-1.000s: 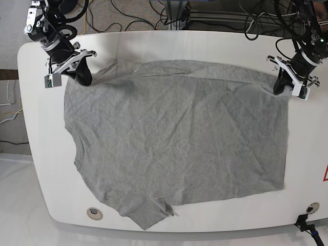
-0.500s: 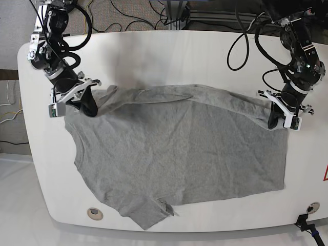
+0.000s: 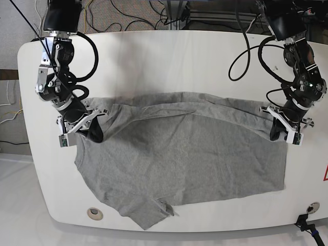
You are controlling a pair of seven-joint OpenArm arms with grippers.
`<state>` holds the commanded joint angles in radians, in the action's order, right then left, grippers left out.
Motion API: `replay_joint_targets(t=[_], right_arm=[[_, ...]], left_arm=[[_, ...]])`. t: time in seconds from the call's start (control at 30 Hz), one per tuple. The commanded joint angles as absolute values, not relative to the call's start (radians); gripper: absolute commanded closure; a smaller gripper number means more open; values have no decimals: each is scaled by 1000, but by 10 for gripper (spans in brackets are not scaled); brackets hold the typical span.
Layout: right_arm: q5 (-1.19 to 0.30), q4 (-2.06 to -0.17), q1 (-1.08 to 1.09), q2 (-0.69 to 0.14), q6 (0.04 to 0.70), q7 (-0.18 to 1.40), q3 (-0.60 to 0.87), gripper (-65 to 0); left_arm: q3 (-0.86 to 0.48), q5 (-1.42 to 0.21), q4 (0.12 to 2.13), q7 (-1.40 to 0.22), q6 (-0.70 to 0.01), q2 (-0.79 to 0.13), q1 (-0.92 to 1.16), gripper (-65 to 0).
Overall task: Fold the T-shirt properly
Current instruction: 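Lift the hem with both grippers and pull it across the shirt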
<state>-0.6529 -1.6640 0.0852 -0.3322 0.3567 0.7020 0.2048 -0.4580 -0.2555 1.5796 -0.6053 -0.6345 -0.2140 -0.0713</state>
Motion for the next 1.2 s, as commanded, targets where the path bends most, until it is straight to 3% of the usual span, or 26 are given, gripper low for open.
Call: replay_joint_targets(t=[0.37, 0.53, 0.9, 1.2], right_arm=[[-552, -1442, 225, -329, 384, 638, 150, 0], [-495, -1392, 234, -311, 384, 604, 150, 0], [-377, -1277, 262, -291, 384, 483, 153, 0], [-371, -1208, 306, -291, 383, 463, 153, 0]], left_arm=[[-455, -105, 1492, -598, -633, -213, -108, 0], [-458, -42, 1400, -489, -633, -213, -122, 0], [-456, -35, 1330, -427, -634, -234, -139, 0], [-455, -35, 1277, -421, -638, -286, -159, 0]])
